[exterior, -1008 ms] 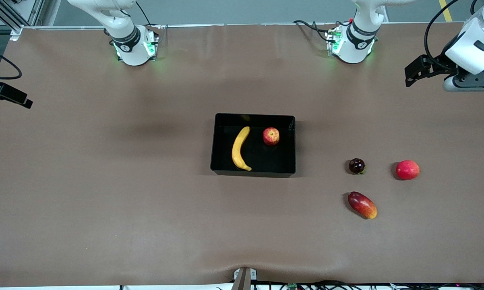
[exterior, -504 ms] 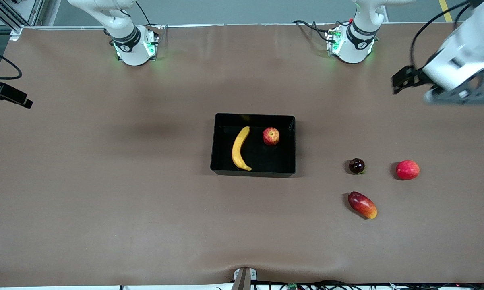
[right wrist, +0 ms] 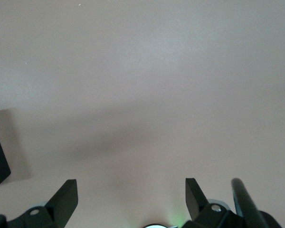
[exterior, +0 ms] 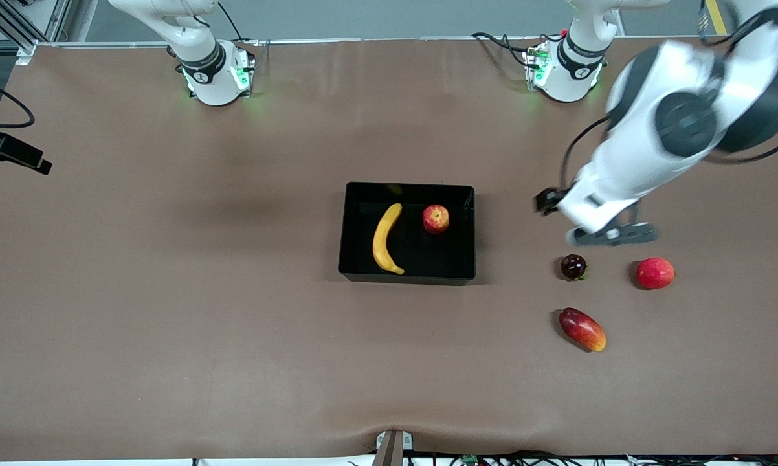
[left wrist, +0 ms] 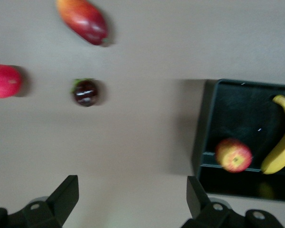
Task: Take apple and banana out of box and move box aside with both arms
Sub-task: 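Reach the left gripper into the black box toward the apple, then grasp the red-yellow apple in the box with the left gripper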
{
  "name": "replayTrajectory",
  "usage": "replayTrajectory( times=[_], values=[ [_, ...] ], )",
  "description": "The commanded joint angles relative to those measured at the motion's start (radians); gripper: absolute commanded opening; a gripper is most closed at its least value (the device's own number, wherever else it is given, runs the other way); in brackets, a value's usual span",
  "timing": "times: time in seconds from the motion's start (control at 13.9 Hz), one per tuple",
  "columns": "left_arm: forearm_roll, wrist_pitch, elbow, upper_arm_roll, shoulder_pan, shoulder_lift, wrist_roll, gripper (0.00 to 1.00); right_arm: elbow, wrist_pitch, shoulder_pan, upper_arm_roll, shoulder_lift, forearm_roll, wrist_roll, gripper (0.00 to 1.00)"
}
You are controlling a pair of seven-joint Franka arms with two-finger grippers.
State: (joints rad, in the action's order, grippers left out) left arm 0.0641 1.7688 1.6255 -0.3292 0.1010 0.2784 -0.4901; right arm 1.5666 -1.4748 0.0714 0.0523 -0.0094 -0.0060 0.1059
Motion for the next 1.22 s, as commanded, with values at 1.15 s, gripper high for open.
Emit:
replayTrajectory(
  times=[1.15],
  values=[
    [0.071,0.299,0.017,0.002,0.335,0.357,-0.631,1.0,-0.011,0.004,0.039,-0.019,0.016,0.003,0.005,1.0]
  ],
)
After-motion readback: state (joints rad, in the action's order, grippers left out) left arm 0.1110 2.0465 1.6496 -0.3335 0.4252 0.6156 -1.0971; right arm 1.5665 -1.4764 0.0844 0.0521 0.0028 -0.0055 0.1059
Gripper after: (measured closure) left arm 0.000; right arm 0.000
